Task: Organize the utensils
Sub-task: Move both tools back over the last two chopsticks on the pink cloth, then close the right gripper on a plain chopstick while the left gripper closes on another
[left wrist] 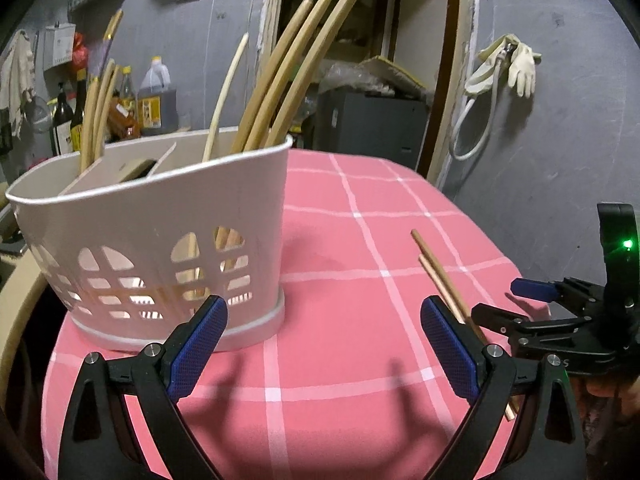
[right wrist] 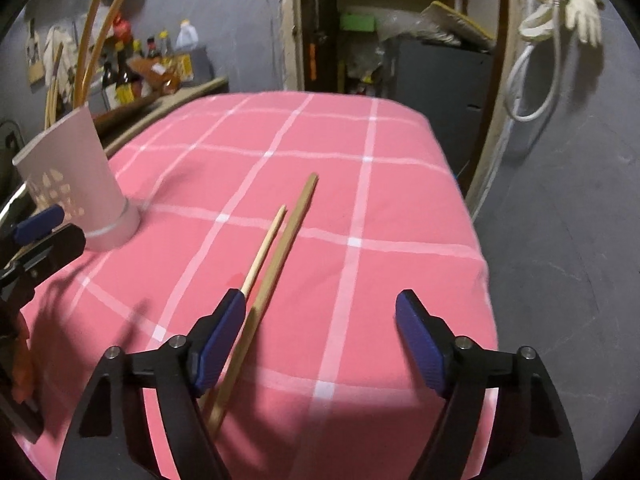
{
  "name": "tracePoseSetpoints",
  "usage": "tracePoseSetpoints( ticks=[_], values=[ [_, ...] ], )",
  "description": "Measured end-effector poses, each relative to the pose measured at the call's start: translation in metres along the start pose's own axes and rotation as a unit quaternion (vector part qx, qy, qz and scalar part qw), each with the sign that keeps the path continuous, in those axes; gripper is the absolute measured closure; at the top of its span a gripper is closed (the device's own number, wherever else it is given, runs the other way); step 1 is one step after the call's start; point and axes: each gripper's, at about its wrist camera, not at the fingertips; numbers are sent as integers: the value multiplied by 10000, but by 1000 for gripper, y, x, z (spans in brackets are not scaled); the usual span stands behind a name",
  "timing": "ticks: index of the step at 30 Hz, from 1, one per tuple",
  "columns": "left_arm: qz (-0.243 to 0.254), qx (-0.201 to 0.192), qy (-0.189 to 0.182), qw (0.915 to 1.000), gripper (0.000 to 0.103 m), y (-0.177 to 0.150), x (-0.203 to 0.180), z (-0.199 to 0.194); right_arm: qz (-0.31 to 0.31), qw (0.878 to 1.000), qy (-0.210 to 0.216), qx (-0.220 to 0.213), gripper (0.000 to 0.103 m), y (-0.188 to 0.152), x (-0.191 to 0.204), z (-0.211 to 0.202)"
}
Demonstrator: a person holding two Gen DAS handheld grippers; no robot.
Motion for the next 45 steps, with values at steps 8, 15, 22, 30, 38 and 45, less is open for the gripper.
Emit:
tracePoseSetpoints(
  ticks=[8, 15, 22, 30, 38, 45],
  values=[
    [-41, 555, -64, 9984, 8, 2, 0, 17, -242, 9990, -55, 359, 37, 7, 1, 16],
    [25, 832, -337, 9960, 9, 6, -10, 26, -284, 9989, 49, 373, 84, 6, -20, 12],
    [237, 1002, -651, 9926, 22, 12, -29, 40, 25, 9991, 263, 322, 97, -9, -49, -2],
    [363, 1357, -1029, 9847, 51, 16, -52, 63, 227, 9983, 446, 288, 97, -11, -60, -6],
    [446, 1585, -1195, 9791, 72, 26, -68, 87, 239, 9974, 577, 360, 96, -6, -62, -1],
    [369, 1734, -1276, 9759, 85, 26, -66, 91, 334, 9955, 709, 524, 93, 10, -64, 13]
  ],
)
Point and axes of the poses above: each gripper's, at about its wrist camera, not at the fingertips, and z roughly the way its jaws point, x to its left, y to its top, and after that the axes turned 1 degree about y, right-handed
